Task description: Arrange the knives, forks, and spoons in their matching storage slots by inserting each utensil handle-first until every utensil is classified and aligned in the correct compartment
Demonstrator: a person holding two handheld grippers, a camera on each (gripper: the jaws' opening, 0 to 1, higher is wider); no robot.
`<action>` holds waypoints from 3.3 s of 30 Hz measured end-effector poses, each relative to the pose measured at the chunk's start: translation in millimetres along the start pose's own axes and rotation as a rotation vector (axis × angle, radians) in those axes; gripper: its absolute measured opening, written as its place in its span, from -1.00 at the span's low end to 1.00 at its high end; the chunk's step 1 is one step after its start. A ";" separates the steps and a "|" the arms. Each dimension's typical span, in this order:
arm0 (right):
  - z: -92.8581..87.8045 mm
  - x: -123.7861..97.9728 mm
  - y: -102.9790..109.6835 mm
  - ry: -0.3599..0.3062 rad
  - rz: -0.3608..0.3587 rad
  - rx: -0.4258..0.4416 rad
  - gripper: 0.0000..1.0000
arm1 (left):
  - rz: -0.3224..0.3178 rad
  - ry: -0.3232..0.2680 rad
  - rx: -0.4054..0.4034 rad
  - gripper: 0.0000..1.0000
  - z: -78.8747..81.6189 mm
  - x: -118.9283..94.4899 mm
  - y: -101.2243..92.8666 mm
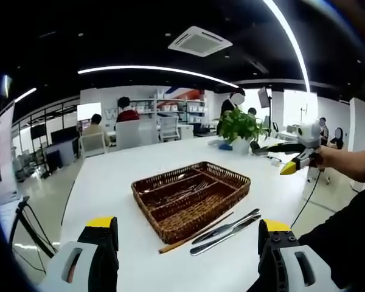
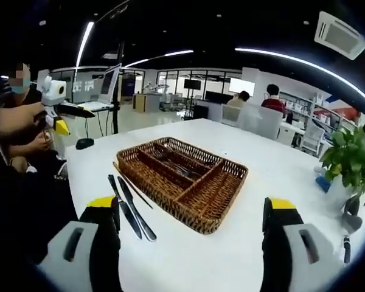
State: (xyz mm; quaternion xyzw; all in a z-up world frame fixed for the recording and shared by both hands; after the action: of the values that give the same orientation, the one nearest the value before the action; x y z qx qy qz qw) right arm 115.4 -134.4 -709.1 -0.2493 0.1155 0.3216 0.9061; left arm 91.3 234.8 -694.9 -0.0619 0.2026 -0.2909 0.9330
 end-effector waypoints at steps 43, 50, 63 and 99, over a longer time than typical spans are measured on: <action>-12.9 -20.2 -19.5 0.008 -0.055 0.065 0.99 | -0.033 0.256 0.144 0.88 -29.8 55.6 49.0; -19.8 -21.6 -17.2 0.025 -0.054 0.070 0.99 | -0.044 0.317 0.149 0.65 -45.8 77.3 63.4; -30.6 -27.2 -18.6 0.049 -0.068 0.083 0.99 | -0.122 0.448 0.086 -0.25 -78.5 109.1 76.9; -33.2 -23.3 -12.4 0.047 -0.061 0.082 0.95 | -0.229 0.576 0.279 -0.89 -89.7 84.9 40.8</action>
State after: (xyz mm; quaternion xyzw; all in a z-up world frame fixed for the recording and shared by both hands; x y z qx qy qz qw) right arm 103.9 -172.4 -724.0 -0.2228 0.1422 0.2828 0.9221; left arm 138.8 220.4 -815.1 0.1287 0.4078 -0.4243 0.7982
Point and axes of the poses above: the point that each gripper's makers call its tool centre point, and the gripper's own axes: x roughly forward along the fingers, y roughly to its left, z roughly out of its top, the point moved 5 cm from there along -x, roughly backward along the fingers, and after that the axes turned 15 degrees about -x, right-handed, at the moved point
